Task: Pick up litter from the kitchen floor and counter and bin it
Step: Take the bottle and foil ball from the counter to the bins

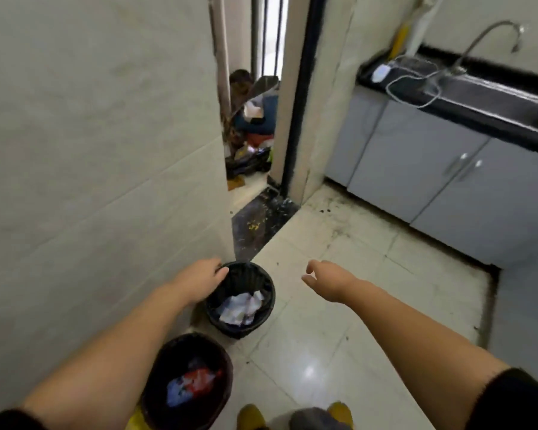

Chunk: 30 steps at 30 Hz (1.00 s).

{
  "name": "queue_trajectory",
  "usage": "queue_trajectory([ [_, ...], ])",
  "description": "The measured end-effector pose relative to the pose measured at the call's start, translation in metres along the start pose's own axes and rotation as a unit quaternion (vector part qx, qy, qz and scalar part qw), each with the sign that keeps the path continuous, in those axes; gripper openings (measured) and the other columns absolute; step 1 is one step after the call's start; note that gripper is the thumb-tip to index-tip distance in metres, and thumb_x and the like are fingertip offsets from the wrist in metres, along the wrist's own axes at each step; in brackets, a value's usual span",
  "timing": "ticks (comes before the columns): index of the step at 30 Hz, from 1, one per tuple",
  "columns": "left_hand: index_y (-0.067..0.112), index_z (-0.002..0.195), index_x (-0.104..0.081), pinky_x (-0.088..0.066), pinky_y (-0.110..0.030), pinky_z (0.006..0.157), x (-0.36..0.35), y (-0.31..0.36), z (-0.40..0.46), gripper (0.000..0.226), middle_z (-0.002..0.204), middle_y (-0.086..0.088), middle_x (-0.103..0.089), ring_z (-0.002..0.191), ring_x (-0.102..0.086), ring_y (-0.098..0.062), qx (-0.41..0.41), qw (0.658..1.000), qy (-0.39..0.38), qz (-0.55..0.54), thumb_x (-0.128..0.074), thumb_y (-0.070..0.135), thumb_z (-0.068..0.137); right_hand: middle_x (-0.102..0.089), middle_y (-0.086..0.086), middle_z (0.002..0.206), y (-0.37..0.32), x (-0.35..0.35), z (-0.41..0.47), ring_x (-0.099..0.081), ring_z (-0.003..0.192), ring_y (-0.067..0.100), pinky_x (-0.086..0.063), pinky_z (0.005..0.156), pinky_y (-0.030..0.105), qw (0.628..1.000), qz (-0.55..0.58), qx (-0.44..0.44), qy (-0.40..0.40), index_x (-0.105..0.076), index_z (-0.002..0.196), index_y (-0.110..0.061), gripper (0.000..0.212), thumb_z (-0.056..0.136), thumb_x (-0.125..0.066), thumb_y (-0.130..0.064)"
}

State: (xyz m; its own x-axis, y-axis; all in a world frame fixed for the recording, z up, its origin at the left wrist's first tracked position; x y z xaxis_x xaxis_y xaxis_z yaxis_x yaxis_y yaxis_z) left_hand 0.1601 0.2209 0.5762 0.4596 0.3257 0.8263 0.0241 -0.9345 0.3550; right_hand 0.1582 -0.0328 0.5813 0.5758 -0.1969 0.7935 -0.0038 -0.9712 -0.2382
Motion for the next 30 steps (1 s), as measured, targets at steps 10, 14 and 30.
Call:
queue_trajectory([
  [10, 0.015, 0.125, -0.054, -0.048, -0.039, 0.094, -0.066, 0.32, 0.034, 0.044, 0.126, -0.011, -0.062, 0.112, -0.059, -0.03, -0.25, 0.953, -0.087, 0.149, -0.033, 0.043, 0.098, -0.058, 0.017, 0.122, 0.25, 0.008, -0.14, -0.056, 0.109, 0.033, -0.043, 0.088, 0.038, 0.952, 0.184, -0.214, 0.121, -0.053, 0.118, -0.009, 0.045, 0.099, -0.032, -0.045],
  [14, 0.015, 0.126, -0.054, -0.048, -0.038, 0.095, -0.097, 0.432, 0.024, 0.045, 0.127, -0.011, -0.062, 0.113, -0.059, -0.029, -0.313, 0.929, -0.084, 0.178, -0.033, 0.043, 0.098, -0.059, 0.017, 0.122, 0.351, 0.009, -0.207, -0.055, 0.111, 0.033, -0.044, 0.092, 0.038, 0.927, 0.203, -0.277, 0.15, -0.053, 0.117, -0.008, 0.044, 0.1, -0.032, -0.043],
  [30, 0.015, 0.122, -0.055, -0.047, -0.038, 0.094, -0.25, 0.781, 0.035, 0.043, 0.126, -0.012, -0.062, 0.115, -0.058, -0.029, -0.449, 0.853, -0.147, 0.221, -0.035, 0.044, 0.097, -0.052, 0.018, 0.127, 0.662, 0.045, -0.323, -0.053, 0.115, 0.033, -0.042, 0.097, 0.04, 0.851, 0.253, -0.414, 0.199, -0.05, 0.124, -0.008, 0.044, 0.1, -0.033, -0.041],
])
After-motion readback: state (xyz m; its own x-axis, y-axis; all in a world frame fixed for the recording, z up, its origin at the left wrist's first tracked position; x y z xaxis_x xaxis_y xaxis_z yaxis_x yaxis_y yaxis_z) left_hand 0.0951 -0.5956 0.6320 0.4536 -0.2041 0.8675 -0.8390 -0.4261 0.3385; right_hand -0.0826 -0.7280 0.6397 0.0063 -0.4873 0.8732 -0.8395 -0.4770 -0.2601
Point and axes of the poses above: each hand's wrist, its own z-axis towards the middle knuckle, its own x-axis out of the back of the hand, y = z × x, the point moved 6 cm from there along z, towards the middle knuckle
